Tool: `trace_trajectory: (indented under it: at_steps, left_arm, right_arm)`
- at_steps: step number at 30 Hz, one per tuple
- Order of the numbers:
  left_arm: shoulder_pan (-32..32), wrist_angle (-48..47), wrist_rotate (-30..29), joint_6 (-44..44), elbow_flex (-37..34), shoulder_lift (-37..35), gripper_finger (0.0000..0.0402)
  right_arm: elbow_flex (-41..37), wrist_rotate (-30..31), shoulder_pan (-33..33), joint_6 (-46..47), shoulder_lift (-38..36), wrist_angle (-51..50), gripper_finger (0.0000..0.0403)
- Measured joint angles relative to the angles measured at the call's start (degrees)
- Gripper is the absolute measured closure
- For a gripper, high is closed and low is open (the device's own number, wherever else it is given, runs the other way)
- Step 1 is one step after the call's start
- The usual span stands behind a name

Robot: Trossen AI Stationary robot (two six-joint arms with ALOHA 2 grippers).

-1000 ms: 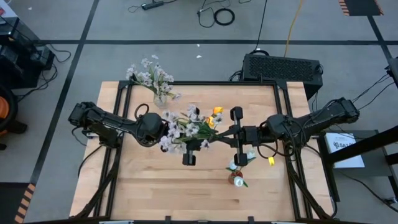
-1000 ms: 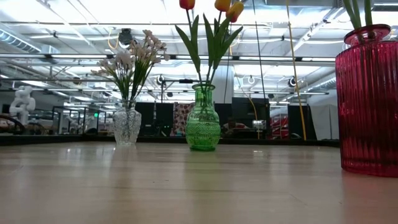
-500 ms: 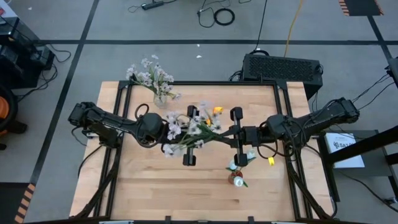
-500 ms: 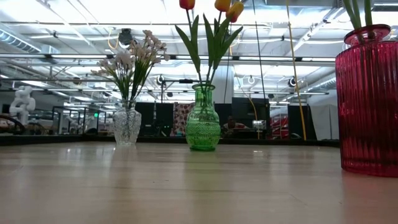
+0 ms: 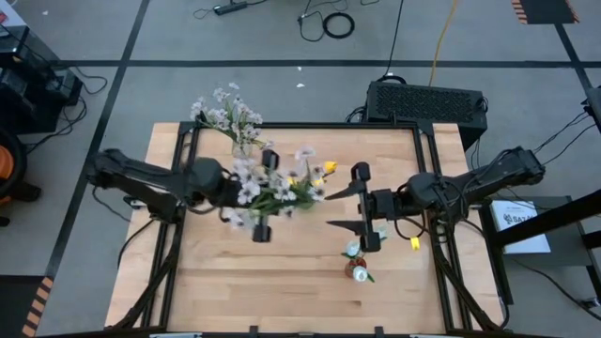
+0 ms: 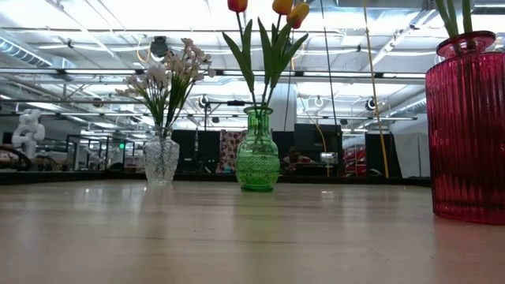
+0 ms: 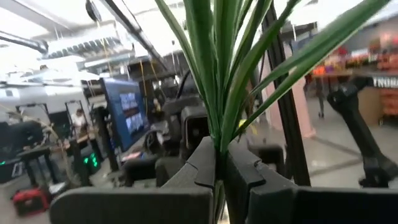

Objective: Sort flowers into vase by color
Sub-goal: Put the white flowers into the transparent vase

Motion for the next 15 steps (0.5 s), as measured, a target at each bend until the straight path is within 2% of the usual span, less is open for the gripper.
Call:
trace_trajectory:
  at_steps: [3, 6, 11, 13, 15]
  left_arm:
    - [-0.46, -8.07, -2.15, 0.45, -0.02, -5.08, 0.0392]
    - [-1.11, -17.11, -6.09, 0.92, 0.00, -10.60, 0.0392]
    - [-2.04, -34.89, -12.84, -0.85, -0.57, -18.04, 0.0392]
    - [-2.05, -37.91, -15.87, -2.43, -2.45, -20.53, 0.0392]
    - [-1.98, -37.11, -18.92, -3.37, -5.98, -23.17, 0.0392]
  right_arm:
    - [0.02, 0.04, 0.00, 0.07, -0.87, -1.06, 0.0136]
    - [0.02, 0.05, 0.00, 0.04, -1.32, -1.67, 0.0113]
    - [0.02, 0.06, 0.00, -1.07, -1.32, -1.68, 0.0107]
    - [0.02, 0.10, -0.02, -1.09, -1.32, -1.79, 0.0109]
    - [0.02, 0.12, -0.02, -1.14, -1.32, -1.79, 0.0113]
